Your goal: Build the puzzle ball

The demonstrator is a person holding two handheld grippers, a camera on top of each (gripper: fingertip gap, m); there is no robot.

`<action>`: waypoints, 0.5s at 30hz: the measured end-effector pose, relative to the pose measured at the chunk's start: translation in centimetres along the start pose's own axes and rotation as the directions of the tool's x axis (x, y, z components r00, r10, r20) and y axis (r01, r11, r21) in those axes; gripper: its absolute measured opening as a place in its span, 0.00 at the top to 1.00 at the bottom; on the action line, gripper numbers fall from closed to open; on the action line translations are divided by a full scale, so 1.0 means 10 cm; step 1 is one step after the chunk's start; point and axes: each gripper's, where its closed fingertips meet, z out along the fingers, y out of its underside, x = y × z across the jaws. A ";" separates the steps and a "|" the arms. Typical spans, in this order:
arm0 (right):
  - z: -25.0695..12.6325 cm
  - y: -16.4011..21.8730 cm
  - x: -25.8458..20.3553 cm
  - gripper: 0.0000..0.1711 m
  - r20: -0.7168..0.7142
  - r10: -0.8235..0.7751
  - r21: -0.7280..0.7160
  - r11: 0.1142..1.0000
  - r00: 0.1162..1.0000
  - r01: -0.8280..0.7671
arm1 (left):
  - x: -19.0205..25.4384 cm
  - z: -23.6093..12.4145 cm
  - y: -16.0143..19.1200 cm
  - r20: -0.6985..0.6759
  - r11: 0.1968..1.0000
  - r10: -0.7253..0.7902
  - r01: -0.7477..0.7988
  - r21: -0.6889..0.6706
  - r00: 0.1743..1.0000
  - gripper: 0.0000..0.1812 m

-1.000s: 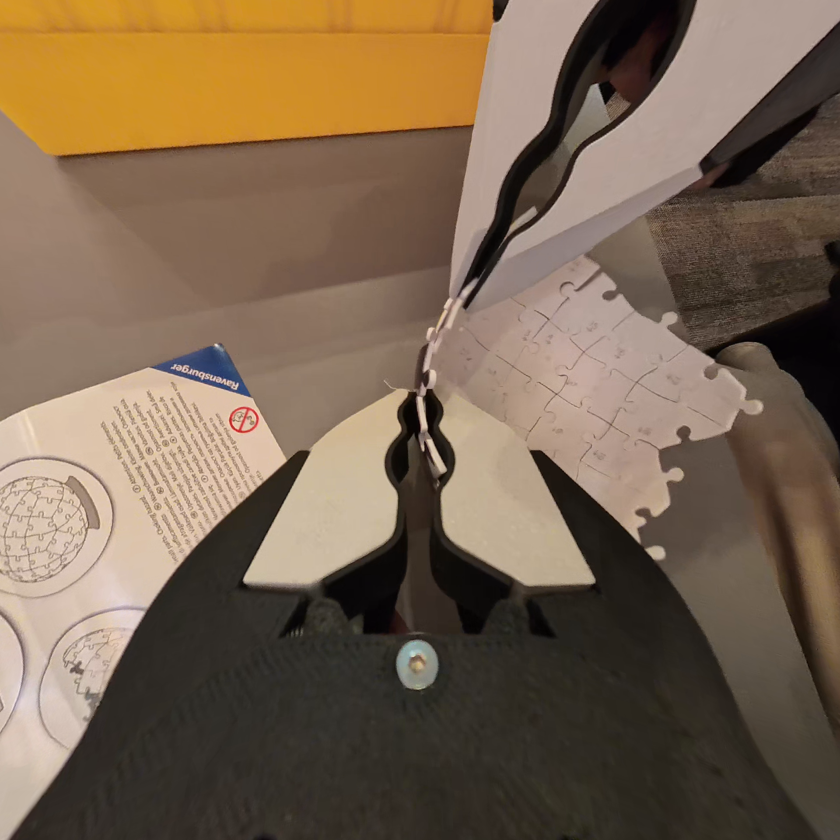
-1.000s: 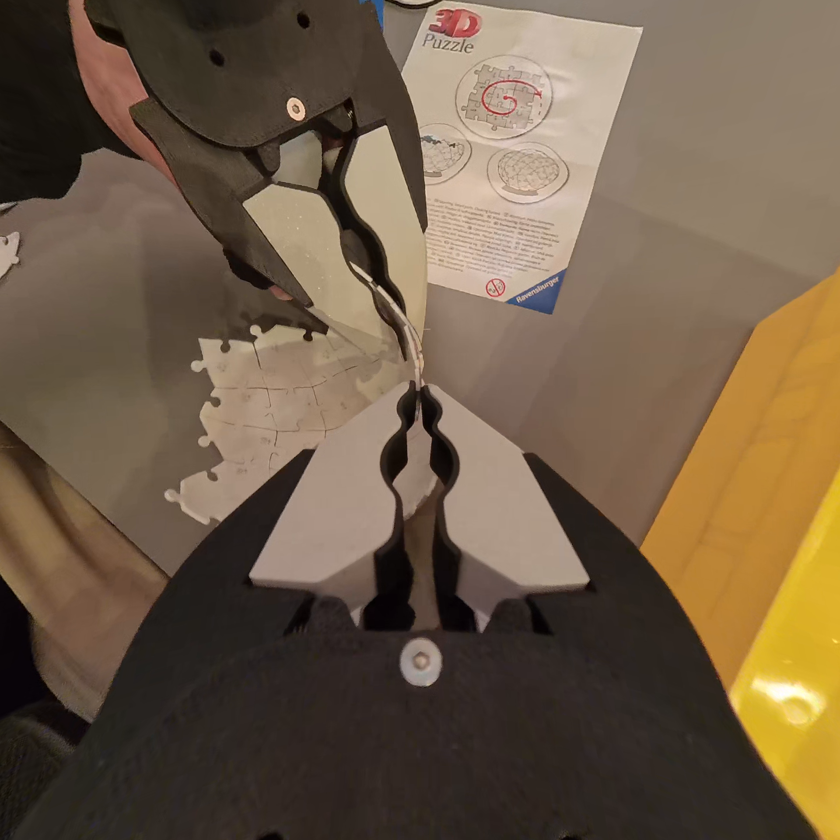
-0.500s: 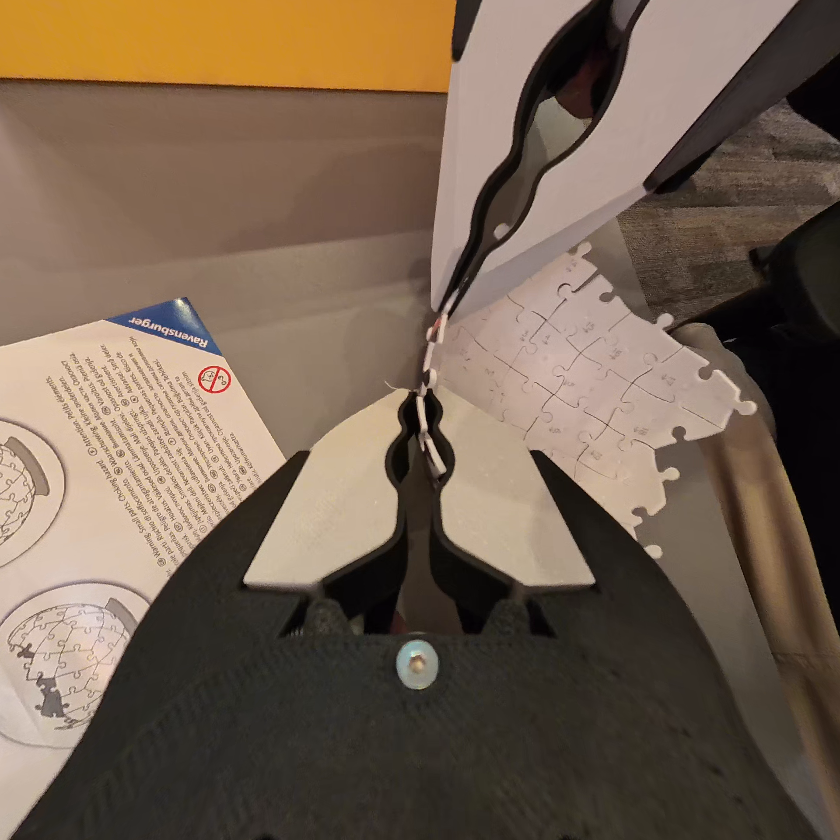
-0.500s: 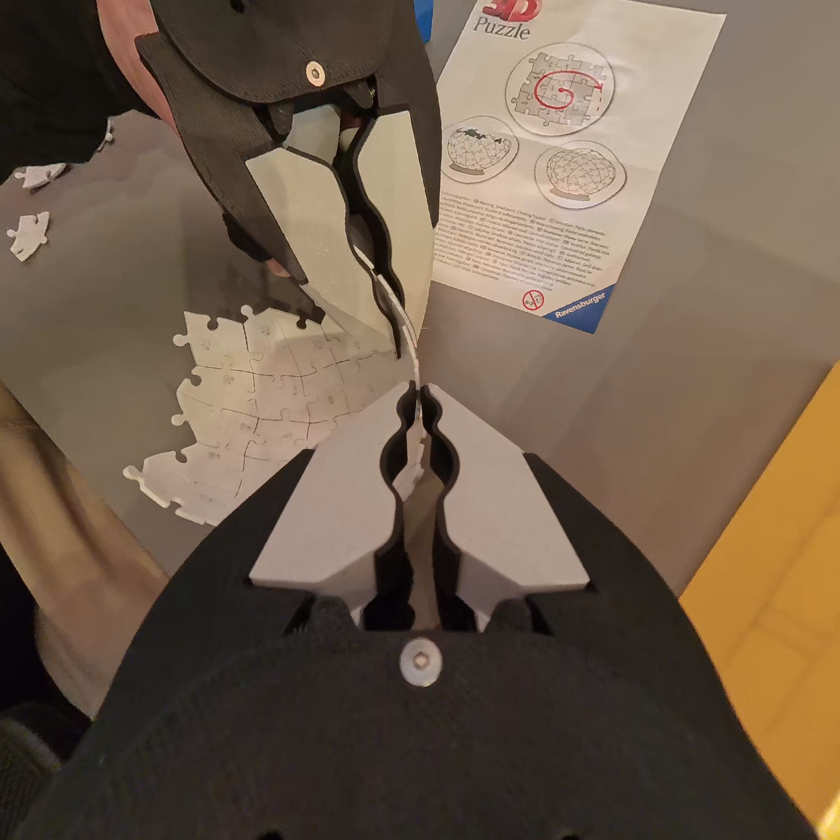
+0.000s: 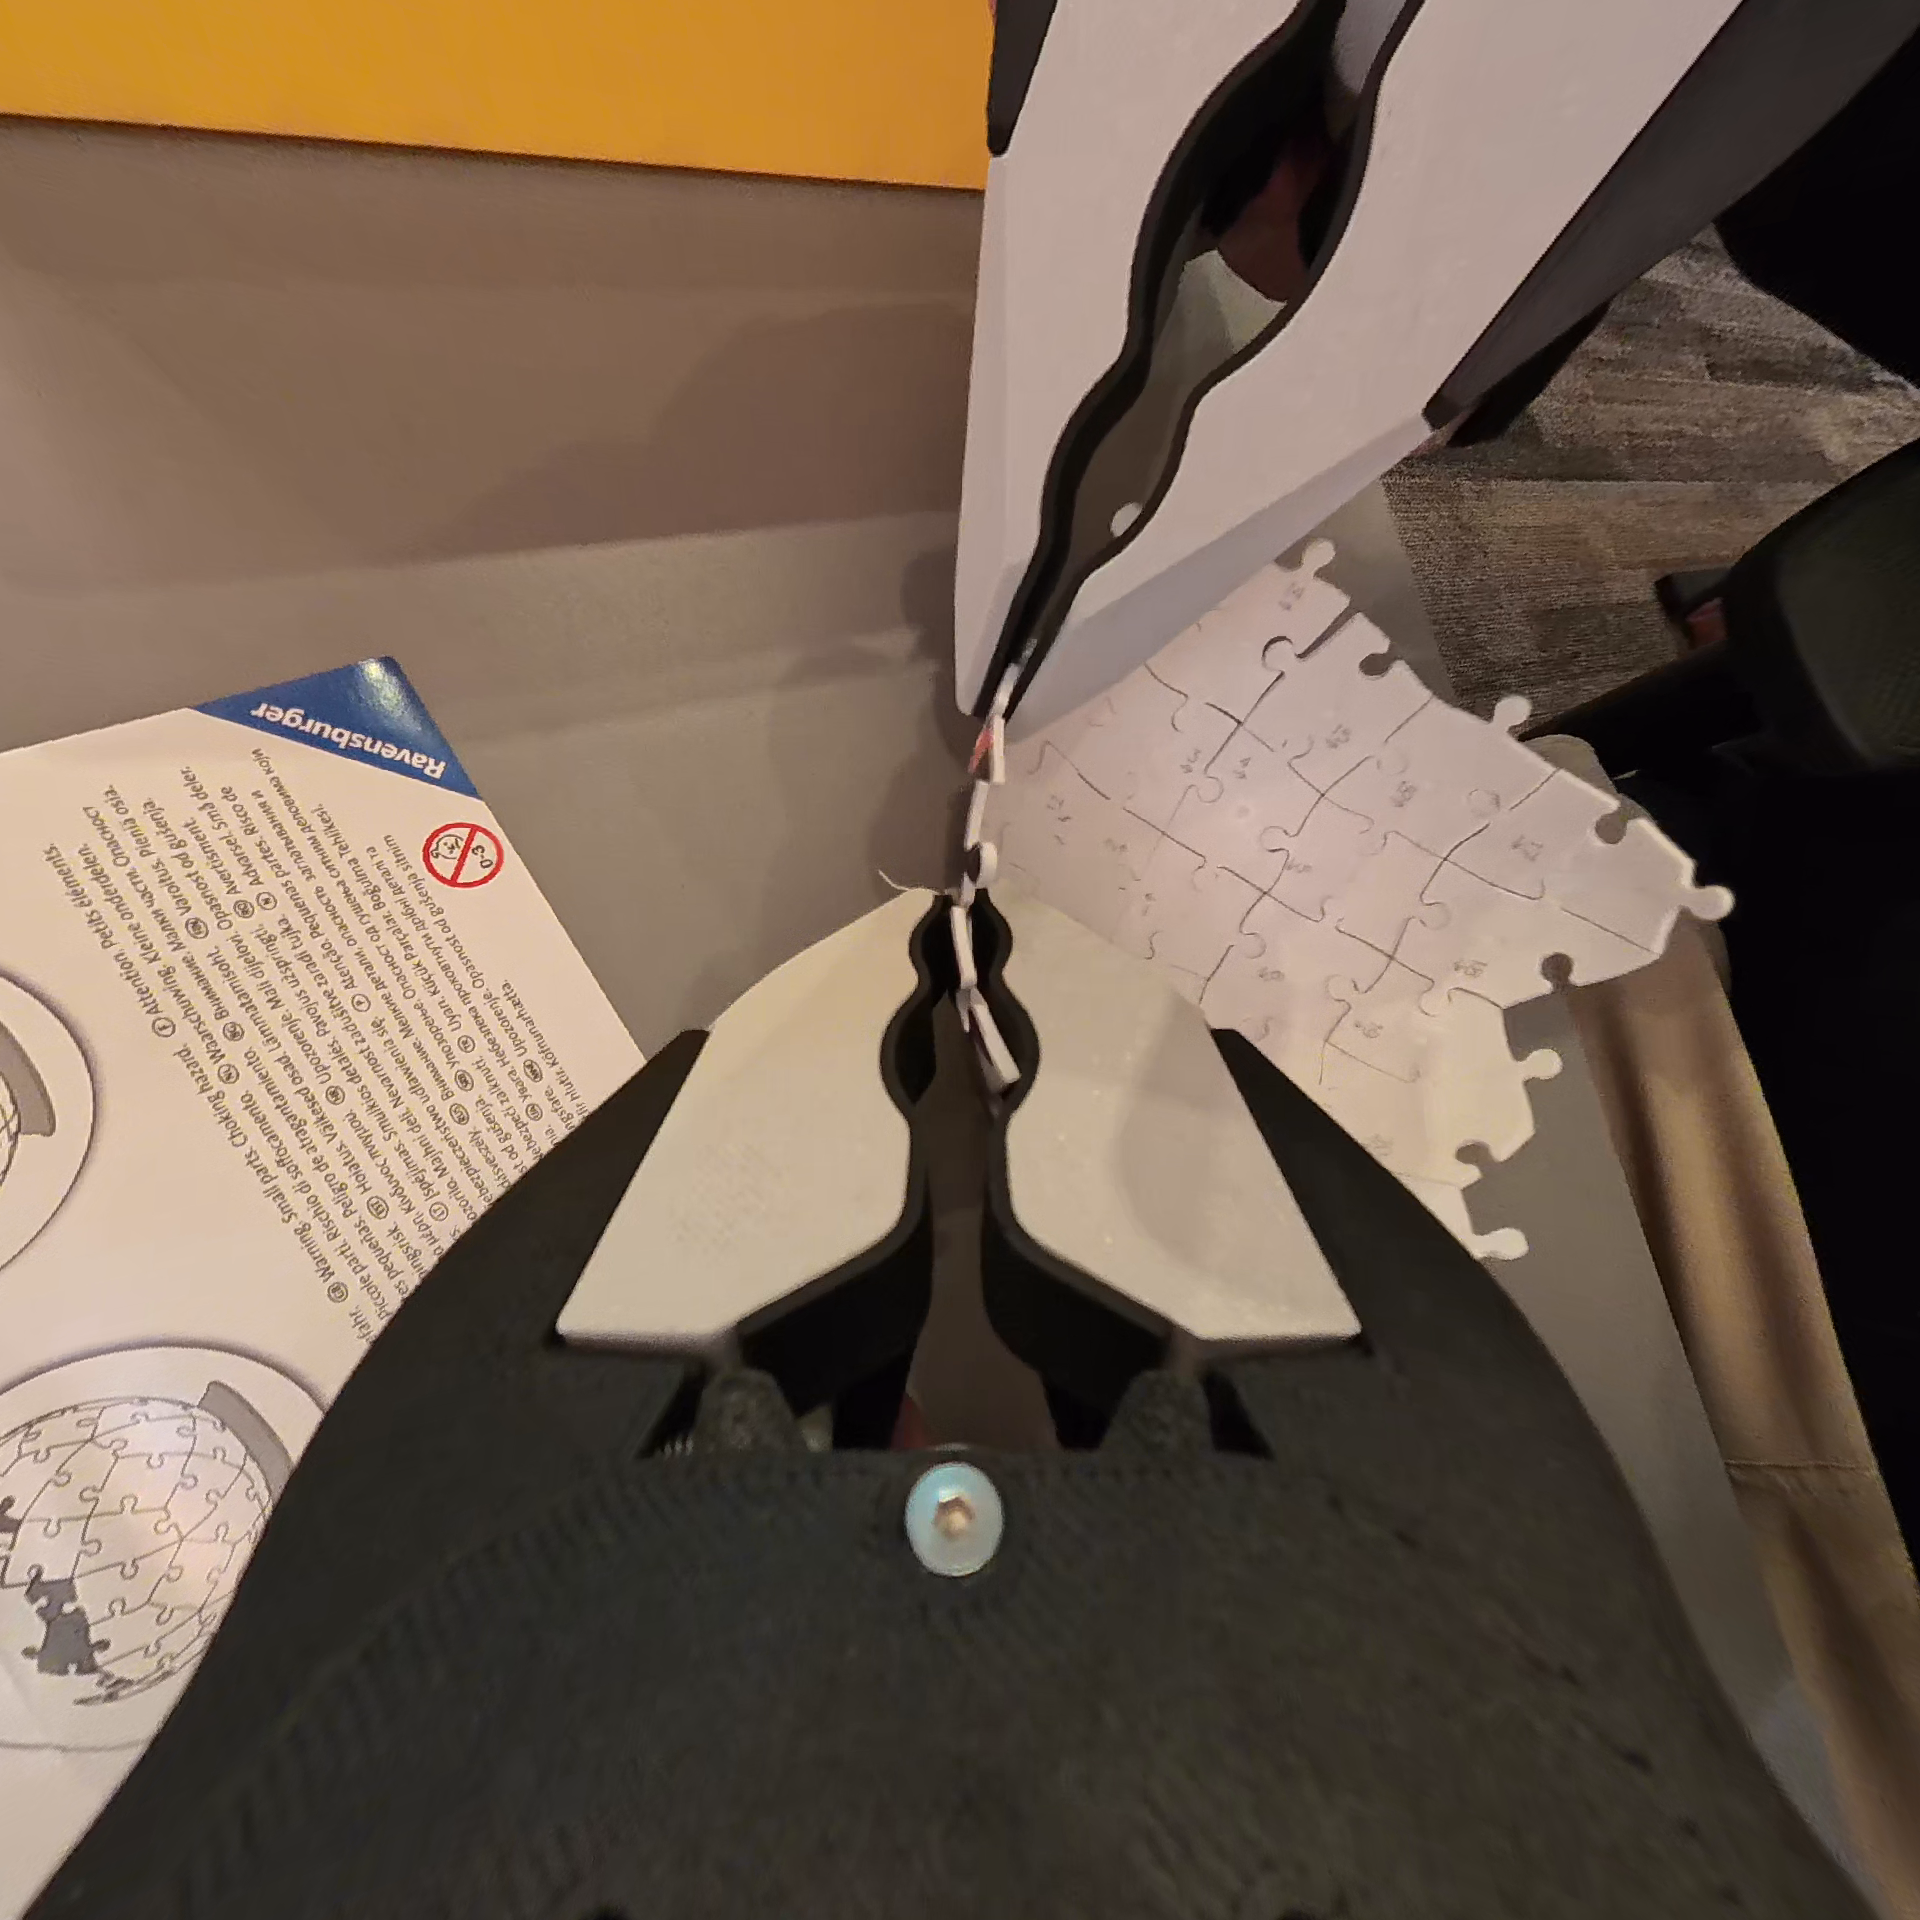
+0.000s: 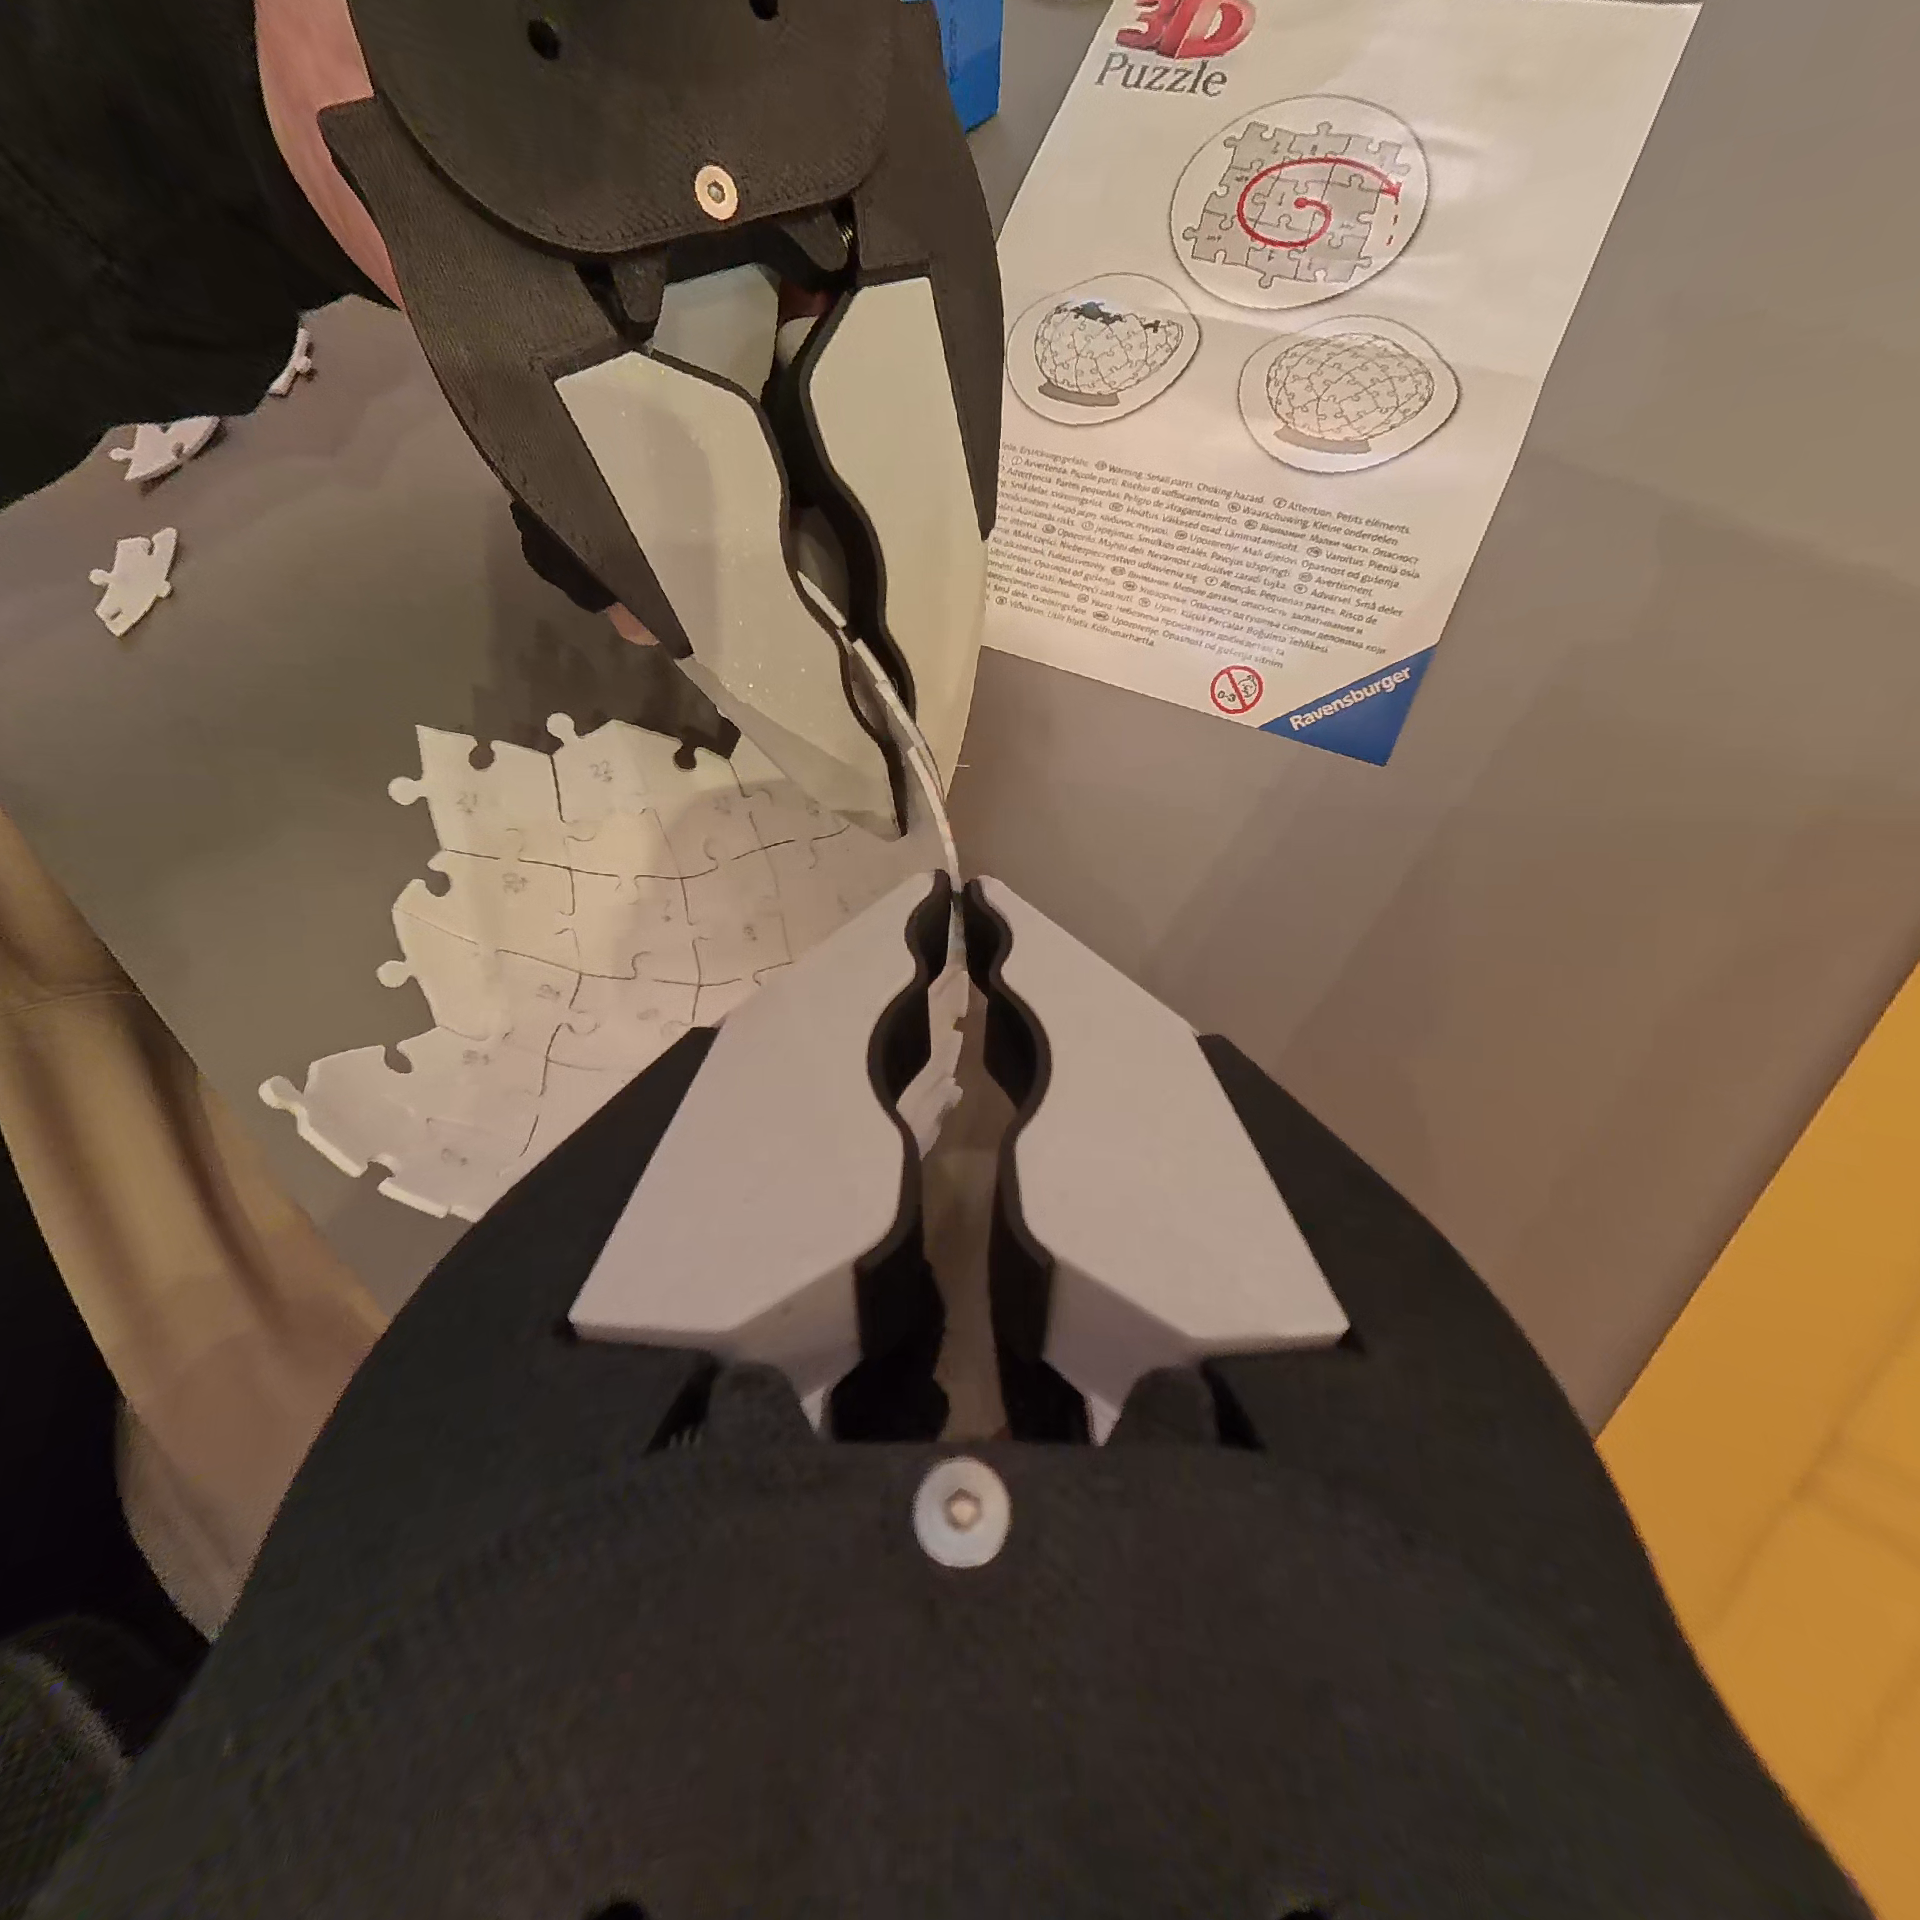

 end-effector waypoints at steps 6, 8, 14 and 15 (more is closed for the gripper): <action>0.01 0.00 0.02 1.00 -0.003 -0.001 0.001 1.000 1.000 0.001 | 0.00 0.00 0.00 -0.012 1.000 -0.002 0.003 0.007 1.000 0.98; 0.01 0.01 0.01 1.00 0.000 -0.002 0.004 1.000 1.000 0.002 | 0.01 0.00 0.00 -0.019 1.000 0.000 0.000 0.007 1.000 0.97; 0.02 0.01 0.03 1.00 -0.013 -0.005 0.003 1.000 1.000 0.005 | 0.01 0.01 -0.03 -0.011 1.000 0.004 -0.003 0.027 1.000 0.93; 0.01 0.01 0.04 1.00 -0.015 -0.002 0.008 1.000 1.000 0.002 | 0.00 0.01 -0.04 -0.009 0.999 0.003 -0.002 0.034 1.000 0.92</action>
